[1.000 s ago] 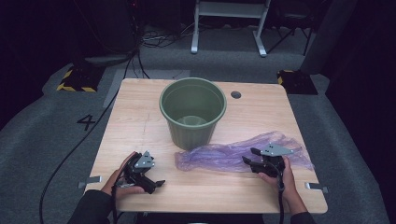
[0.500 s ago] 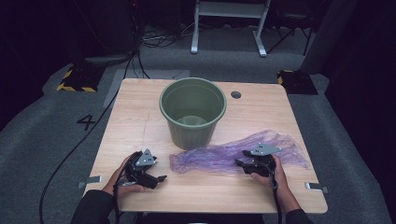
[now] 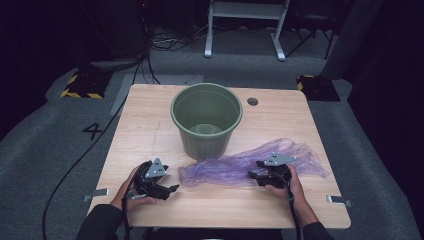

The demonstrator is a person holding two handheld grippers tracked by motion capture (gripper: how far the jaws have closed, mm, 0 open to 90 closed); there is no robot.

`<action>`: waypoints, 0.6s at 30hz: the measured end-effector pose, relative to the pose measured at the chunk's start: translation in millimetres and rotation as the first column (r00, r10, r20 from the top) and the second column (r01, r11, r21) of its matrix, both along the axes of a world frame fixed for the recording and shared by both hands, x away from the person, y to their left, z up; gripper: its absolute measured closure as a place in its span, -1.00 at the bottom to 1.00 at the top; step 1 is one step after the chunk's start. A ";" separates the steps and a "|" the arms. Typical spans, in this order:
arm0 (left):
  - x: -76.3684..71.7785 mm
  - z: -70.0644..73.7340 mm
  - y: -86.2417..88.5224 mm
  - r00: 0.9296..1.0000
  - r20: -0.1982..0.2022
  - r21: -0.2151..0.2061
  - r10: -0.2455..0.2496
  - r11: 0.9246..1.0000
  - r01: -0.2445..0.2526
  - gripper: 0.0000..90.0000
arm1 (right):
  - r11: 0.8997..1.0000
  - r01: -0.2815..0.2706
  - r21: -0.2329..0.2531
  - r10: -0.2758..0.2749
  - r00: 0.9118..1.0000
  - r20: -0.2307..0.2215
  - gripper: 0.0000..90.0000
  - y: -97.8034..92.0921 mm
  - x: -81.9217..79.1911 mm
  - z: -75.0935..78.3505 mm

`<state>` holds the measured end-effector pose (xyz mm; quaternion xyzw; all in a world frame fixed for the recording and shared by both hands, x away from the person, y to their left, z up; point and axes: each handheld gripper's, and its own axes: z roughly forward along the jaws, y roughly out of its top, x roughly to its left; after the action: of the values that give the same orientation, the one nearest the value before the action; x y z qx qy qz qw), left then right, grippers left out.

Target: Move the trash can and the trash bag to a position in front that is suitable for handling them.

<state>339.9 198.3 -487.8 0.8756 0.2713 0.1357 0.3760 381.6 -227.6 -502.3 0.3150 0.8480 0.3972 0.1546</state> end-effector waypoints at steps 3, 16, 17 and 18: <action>1.1 2.8 -1.5 1.000 0.002 -0.014 -0.009 1.000 0.009 -0.55 | 1.000 -0.007 -0.005 0.007 1.000 -0.001 -0.05 4.4 0.7 -0.6; 5.1 -1.0 -17.1 0.999 0.020 0.050 -0.029 0.998 0.028 -0.54 | 0.998 -0.058 -0.033 0.058 0.998 -0.010 -0.12 24.9 0.6 1.4; 5.1 -1.0 -17.1 0.999 0.020 0.050 -0.029 0.998 0.028 -0.54 | 0.997 -0.063 -0.035 0.063 0.998 -0.013 -0.12 26.2 0.6 1.7; 7.1 -0.8 -17.1 1.000 0.023 0.050 -0.018 0.999 0.016 -0.53 | 0.997 -0.068 -0.035 0.068 0.998 -0.013 -0.13 27.8 0.7 1.5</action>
<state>347.0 181.2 -488.7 0.8853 0.2559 0.1496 0.3583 382.3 -199.8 -500.7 0.2853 0.8660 0.3854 0.1415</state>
